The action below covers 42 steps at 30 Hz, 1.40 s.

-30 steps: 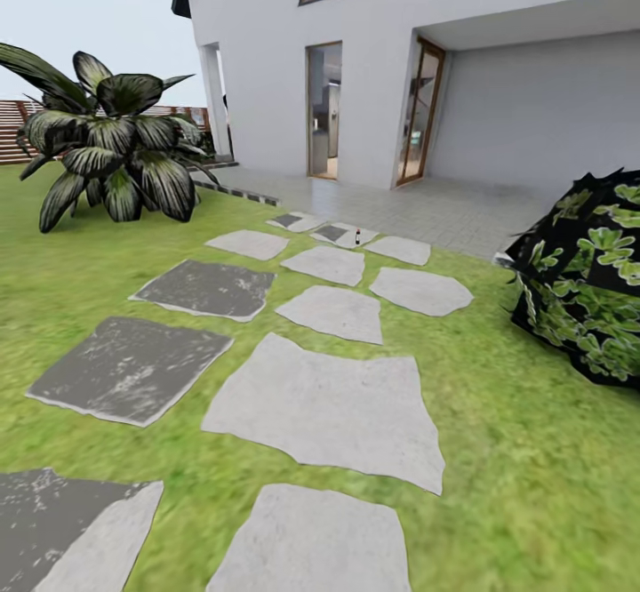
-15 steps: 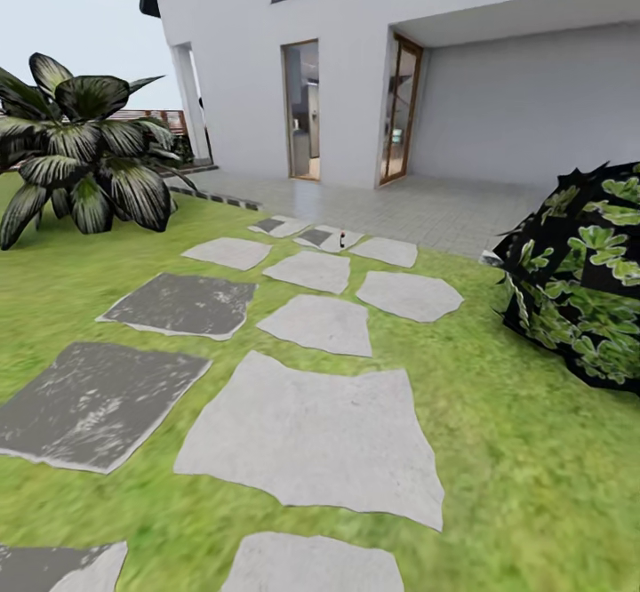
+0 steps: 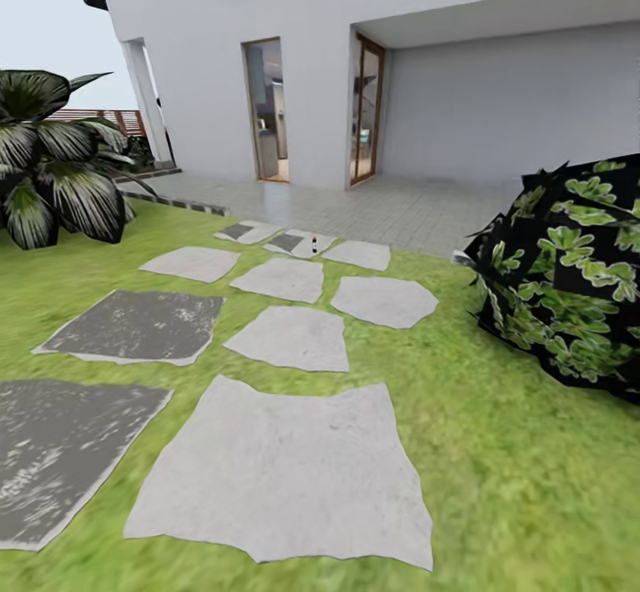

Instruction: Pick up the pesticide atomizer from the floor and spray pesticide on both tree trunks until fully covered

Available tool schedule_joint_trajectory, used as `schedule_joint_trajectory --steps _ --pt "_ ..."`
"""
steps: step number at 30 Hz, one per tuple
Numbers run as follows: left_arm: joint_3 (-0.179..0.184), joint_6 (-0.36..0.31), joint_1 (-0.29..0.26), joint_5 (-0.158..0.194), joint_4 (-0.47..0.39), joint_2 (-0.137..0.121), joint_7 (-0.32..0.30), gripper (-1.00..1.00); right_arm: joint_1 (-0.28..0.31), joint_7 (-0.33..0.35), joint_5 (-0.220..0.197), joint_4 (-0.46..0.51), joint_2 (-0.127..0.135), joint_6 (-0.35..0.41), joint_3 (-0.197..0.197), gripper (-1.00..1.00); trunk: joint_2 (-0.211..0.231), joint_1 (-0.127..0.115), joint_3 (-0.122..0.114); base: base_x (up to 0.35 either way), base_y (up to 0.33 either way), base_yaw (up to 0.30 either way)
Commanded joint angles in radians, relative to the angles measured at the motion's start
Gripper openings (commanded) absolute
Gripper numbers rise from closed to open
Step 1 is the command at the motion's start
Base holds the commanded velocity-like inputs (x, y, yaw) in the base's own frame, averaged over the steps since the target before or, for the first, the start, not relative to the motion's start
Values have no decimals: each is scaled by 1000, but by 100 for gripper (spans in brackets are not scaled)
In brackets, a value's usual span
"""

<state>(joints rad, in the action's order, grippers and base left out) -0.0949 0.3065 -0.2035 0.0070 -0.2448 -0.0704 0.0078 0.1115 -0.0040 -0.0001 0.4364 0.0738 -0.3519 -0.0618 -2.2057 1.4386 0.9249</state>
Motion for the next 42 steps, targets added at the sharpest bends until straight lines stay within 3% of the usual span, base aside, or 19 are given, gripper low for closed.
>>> schedule_joint_trajectory --steps 1,42 --pt "-2 3 -1 1 1 0 0 100 1 0 0 -1 0 -3 -1 100 0 0 1 339 0 -16" --pt "-2 3 -1 1 1 0 1 100 1 -1 1 -1 0 -4 -3 100 0 0 1 339 0 0"
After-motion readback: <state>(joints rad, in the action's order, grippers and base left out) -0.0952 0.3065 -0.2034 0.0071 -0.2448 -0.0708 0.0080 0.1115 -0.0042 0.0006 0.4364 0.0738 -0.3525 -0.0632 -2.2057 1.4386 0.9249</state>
